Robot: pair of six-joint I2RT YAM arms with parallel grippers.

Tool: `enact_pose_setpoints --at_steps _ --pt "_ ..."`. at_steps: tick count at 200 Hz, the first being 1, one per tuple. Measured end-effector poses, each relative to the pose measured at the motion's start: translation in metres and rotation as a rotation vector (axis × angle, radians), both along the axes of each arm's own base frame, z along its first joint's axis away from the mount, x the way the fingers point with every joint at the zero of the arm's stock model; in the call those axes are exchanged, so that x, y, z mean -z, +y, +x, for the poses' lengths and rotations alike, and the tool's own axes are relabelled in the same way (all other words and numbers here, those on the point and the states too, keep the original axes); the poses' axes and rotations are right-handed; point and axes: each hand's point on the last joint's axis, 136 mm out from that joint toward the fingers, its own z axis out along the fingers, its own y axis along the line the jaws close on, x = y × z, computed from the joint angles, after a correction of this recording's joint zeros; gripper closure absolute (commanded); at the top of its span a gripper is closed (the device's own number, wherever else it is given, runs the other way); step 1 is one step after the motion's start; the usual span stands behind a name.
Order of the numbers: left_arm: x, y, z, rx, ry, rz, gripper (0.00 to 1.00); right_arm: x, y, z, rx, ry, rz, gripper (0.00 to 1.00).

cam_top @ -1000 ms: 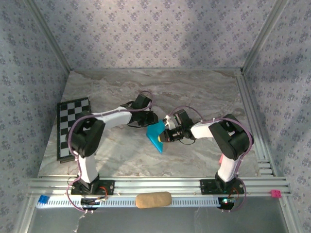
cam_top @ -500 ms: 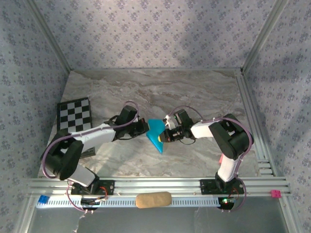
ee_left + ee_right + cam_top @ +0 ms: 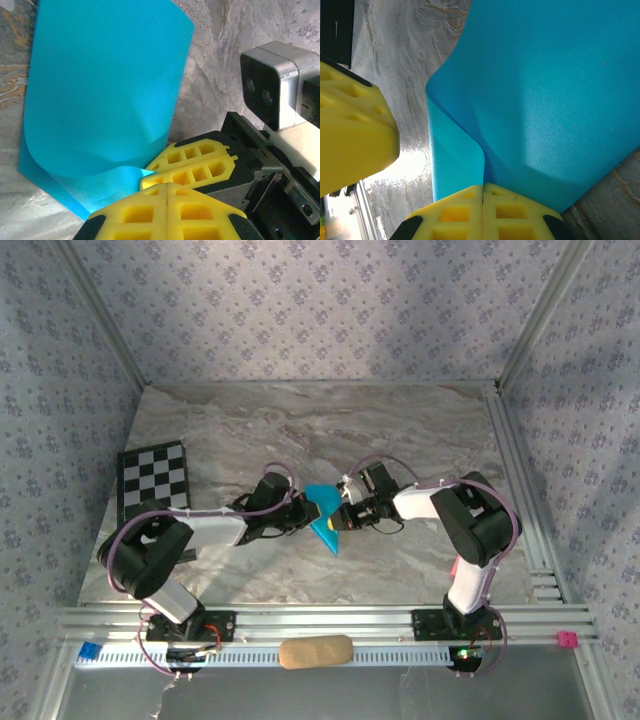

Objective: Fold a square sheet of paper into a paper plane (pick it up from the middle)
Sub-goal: Third fold the triangle at the center of the table.

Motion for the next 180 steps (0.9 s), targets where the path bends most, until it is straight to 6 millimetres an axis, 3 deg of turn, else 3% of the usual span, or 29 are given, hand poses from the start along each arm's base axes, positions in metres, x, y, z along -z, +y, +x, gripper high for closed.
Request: enact_pose_setpoints --at_steps 180 --pt "0.024 -0.003 -0.014 0.029 0.074 -0.04 1.0 0.0 0.0 0.0 0.0 -0.003 -0.004 1.0"
